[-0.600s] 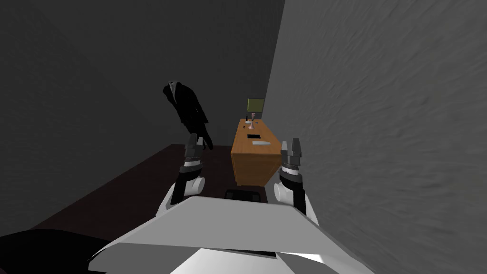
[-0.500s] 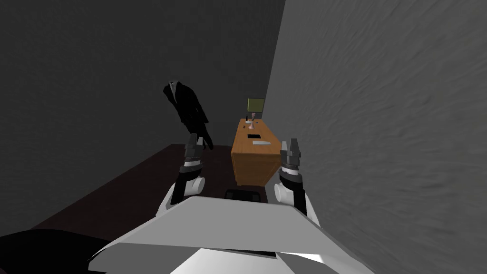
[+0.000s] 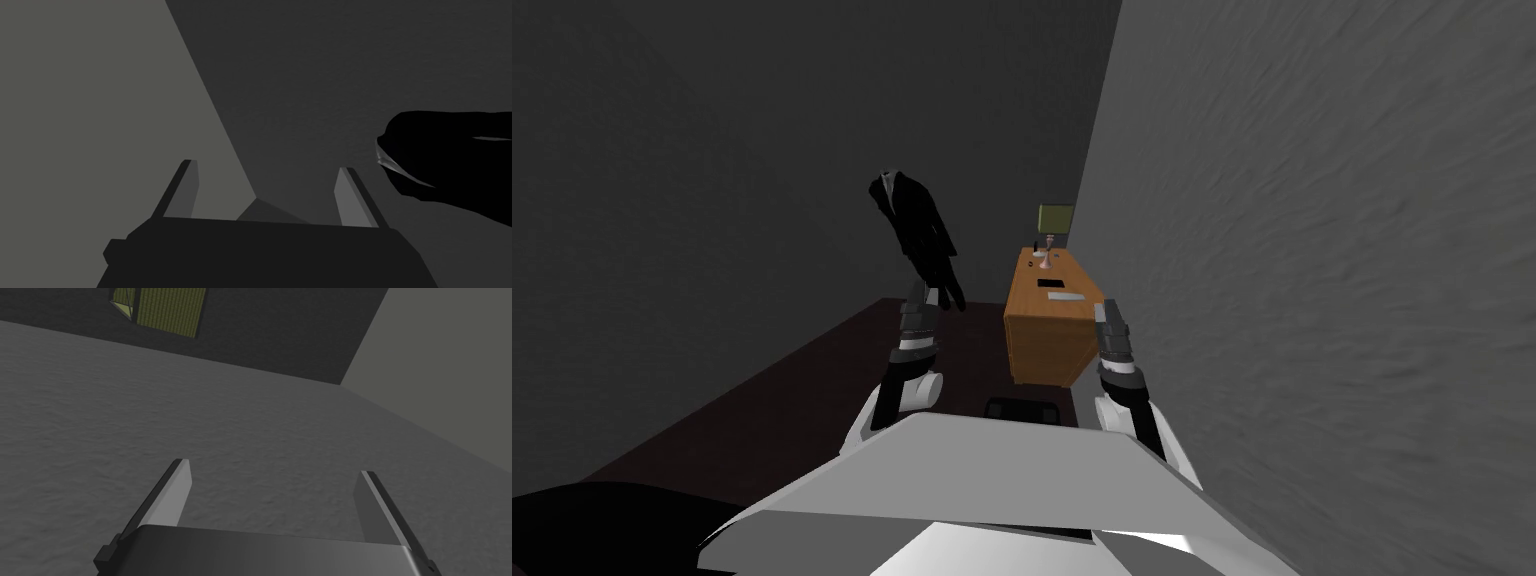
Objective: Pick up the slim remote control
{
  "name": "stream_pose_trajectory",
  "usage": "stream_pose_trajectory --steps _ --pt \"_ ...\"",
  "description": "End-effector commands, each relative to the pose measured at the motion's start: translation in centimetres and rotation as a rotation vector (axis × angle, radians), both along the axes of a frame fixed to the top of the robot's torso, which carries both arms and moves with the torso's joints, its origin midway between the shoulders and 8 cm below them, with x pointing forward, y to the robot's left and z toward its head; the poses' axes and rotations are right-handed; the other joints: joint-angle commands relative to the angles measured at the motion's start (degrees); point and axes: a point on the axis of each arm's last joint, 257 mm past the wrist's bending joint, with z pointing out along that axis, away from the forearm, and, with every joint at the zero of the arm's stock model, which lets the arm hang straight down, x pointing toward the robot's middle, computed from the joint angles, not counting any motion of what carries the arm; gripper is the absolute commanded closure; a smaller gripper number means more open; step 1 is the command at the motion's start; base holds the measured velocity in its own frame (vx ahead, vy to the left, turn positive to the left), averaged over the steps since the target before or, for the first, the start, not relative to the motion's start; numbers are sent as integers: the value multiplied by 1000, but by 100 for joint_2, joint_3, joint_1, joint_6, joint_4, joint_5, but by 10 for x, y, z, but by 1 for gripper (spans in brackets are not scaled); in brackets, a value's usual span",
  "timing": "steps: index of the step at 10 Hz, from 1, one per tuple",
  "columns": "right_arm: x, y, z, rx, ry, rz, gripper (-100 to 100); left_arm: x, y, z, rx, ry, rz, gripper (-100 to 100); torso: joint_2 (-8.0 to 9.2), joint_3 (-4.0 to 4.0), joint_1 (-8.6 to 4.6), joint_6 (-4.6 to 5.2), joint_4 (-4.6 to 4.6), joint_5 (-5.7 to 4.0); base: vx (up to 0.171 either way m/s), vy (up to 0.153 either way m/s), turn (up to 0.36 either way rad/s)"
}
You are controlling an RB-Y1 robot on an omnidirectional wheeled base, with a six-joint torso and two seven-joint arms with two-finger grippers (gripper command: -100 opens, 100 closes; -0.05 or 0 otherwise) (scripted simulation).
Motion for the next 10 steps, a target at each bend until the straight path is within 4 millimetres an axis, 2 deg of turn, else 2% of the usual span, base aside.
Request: stream_pose_trajectory --steps 1,2,4,5,7,8,9,10 --pt "-2 10 -16 -55 33 29 -100 0 0 0 0 0 0 0 0 0 0 0 0 0 -115 32 139" --pt "-2 11 -16 -66 35 35 -100 0 0 0 0 0 0 0 5 3 1 2 1 0 -80 25 -16" --pt "-3 21 -42 -144 84 74 -100 0 0 0 0 0 0 0 -10 -5 -1 0 -2 0 -77 25 99" --pt "-3 22 -43 -156 86 79 -100 0 0 0 0 0 0 0 -8 -4 -3 0 -1 0 -65 15 54" --pt "-5 29 -74 -242 140 117 -100 0 0 0 0 0 0 0 -12 -7 -6 0 -2 -1 -88 25 124" --pt "-6 30 -76 -261 143 126 -100 0 0 0 0 0 0 0 -5 -2 -1 0 -1 0 -73 37 42" --pt "-7 31 -93 -308 171 145 -100 0 0 0 0 0 0 0 -10 -5 0 2 -1 0 -75 49 83" --pt "-8 32 -94 -321 174 150 -100 0 0 0 0 0 0 0 -10 -5 5 0 -2 1 -60 33 52"
